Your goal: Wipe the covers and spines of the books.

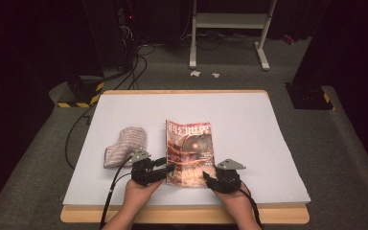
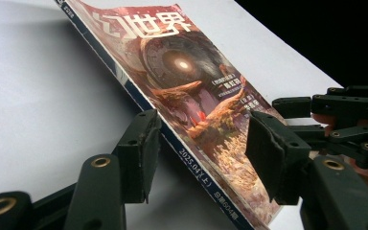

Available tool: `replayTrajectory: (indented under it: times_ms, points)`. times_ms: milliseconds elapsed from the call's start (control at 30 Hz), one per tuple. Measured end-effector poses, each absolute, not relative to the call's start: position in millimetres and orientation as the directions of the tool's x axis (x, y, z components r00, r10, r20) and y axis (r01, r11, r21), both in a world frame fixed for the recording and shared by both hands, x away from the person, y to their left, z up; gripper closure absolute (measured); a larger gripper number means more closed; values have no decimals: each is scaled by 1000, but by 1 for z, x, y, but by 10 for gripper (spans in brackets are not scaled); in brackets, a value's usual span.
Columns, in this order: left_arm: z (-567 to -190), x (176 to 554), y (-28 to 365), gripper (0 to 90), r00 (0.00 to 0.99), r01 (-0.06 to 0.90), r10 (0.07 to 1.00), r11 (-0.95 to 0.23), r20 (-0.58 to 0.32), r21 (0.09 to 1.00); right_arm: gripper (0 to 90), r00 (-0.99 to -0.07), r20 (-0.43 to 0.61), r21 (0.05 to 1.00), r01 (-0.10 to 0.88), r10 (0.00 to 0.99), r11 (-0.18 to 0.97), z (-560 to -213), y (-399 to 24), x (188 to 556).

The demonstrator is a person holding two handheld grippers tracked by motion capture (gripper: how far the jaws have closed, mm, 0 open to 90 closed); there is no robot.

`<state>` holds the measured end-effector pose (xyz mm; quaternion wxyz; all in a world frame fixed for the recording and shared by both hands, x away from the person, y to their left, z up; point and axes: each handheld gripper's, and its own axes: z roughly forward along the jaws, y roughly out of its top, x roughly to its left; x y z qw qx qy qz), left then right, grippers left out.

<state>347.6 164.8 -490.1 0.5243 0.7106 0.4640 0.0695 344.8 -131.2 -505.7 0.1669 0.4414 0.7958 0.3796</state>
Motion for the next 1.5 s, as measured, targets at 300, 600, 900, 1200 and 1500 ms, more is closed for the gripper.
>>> replayTrajectory:
  times_ms: [300, 600, 900, 1200, 1500]
  points:
    - [-498, 345, 164, 460, 535, 578, 748, 16, -393, 816, 441, -550, 66, 753, 575, 833, 320, -506, -131, 344]
    - [-495, 344, 154, 456, 567, 529, 716, 62, -407, 846, 444, -539, 70, 754, 579, 839, 310, -506, -131, 344]
    - [-504, 343, 143, 453, 592, 611, 700, -66, -400, 789, 445, -553, 62, 757, 568, 831, 322, -506, -130, 343]
    - [-498, 342, 149, 451, 597, 600, 707, -80, -379, 796, 434, -561, 88, 753, 578, 823, 313, -506, -132, 344]
    - [-492, 336, 154, 432, 610, 573, 707, -80, -359, 816, 380, -598, 34, 811, 485, 801, 328, -494, -132, 334]
